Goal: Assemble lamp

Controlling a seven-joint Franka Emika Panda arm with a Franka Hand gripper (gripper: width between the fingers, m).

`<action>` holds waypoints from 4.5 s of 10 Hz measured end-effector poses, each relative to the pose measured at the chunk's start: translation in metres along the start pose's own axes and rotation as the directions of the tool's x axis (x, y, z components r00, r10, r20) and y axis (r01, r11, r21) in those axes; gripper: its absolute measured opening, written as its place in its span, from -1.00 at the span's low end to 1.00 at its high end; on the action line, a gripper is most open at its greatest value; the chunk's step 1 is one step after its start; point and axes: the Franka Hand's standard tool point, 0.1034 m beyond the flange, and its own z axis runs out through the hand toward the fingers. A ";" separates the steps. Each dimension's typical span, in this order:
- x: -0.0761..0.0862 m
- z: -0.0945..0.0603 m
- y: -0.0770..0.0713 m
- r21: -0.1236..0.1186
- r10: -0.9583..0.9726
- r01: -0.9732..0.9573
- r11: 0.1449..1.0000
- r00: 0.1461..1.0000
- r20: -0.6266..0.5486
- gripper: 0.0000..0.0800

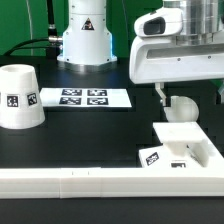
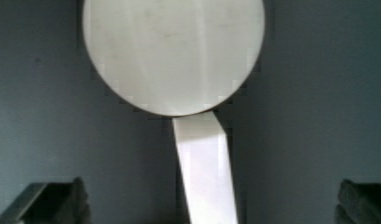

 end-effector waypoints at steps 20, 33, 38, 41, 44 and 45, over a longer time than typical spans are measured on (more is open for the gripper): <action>-0.054 0.043 0.014 -0.087 0.027 0.089 0.992 0.530 0.848 0.47; -0.039 -0.013 0.017 -0.050 -0.014 0.101 0.994 0.555 0.831 0.44; -0.033 -0.012 0.016 -0.039 -0.027 0.103 0.994 0.574 0.819 0.44; -0.016 -0.060 0.024 -0.005 -0.058 0.104 0.995 0.589 0.806 0.44; 0.003 -0.063 0.018 0.001 -0.073 0.093 0.996 0.770 0.633 0.44; 0.000 -0.064 0.019 -0.001 -0.072 0.092 0.996 0.787 0.613 0.44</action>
Offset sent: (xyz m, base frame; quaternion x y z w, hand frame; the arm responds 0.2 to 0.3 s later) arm -0.0105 0.0068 -0.0012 0.0008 -0.0999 -0.0143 0.9949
